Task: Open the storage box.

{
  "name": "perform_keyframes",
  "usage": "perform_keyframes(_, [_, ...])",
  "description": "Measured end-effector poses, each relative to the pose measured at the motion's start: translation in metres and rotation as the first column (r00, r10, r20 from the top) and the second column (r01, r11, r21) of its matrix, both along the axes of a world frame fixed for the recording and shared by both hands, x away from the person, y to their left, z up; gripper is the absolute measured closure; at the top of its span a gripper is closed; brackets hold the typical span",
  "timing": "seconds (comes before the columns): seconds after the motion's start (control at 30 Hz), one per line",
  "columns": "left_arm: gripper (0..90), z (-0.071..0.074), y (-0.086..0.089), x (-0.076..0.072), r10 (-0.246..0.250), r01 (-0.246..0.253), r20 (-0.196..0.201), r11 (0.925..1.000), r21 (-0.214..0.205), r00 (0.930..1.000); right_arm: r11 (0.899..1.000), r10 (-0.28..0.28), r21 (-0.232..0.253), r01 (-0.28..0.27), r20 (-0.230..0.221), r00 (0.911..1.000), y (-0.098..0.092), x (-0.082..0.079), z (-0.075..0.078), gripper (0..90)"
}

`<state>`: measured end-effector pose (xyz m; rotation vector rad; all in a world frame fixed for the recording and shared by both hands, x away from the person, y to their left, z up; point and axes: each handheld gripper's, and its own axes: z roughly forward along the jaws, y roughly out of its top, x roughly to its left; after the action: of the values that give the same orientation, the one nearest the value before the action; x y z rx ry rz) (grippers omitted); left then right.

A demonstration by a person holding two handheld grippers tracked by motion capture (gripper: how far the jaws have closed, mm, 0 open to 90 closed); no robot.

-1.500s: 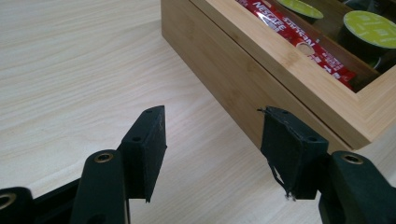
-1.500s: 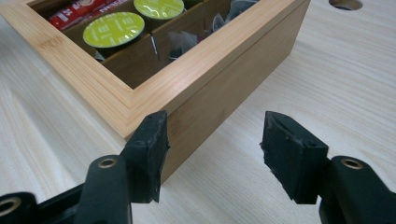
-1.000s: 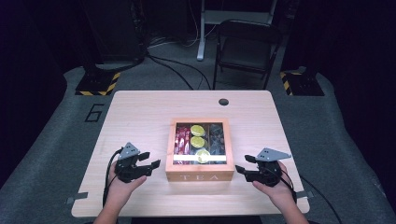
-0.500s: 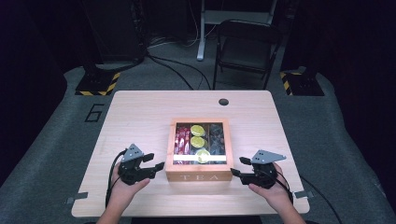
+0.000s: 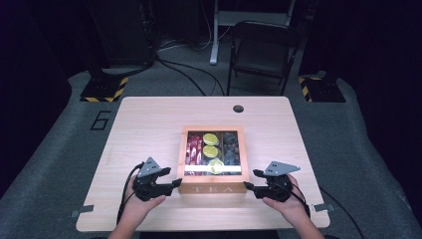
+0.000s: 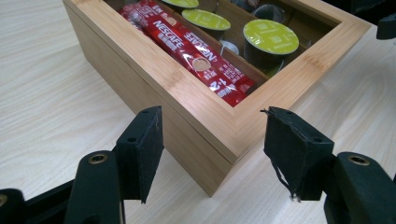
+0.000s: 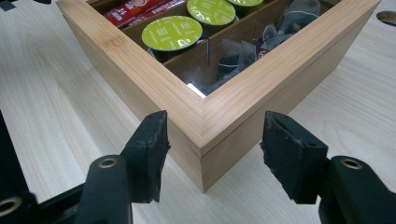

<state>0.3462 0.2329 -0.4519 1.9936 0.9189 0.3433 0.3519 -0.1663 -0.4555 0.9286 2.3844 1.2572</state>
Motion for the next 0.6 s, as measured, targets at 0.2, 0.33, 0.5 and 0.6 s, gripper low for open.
perform_keyframes(0.2, [38.5,-0.003,-0.002,0.000,-0.008,0.008,-0.004,1.0000,0.005,1.0000,1.000,0.007,-0.020,-0.007,-0.010,0.9999,0.001,0.002,-0.003,41.1])
perform_keyframes(0.33, [39.7,-0.006,-0.003,0.000,-0.012,0.012,-0.009,0.9998,0.016,0.9999,0.999,0.013,-0.032,-0.014,-0.016,0.9998,0.003,0.001,-0.006,43.1])
perform_keyframes(0.5, [41.9,-0.009,-0.008,0.000,-0.024,0.024,-0.016,0.9993,0.030,0.9996,0.999,0.014,-0.044,-0.015,-0.026,0.9996,0.004,0.002,-0.008,45.9])
perform_keyframes(0.6, [43.1,-0.011,-0.010,0.000,-0.034,0.035,-0.023,0.9988,0.035,0.9991,0.999,0.018,-0.043,-0.019,-0.023,0.9996,0.004,0.003,-0.010,47.8])
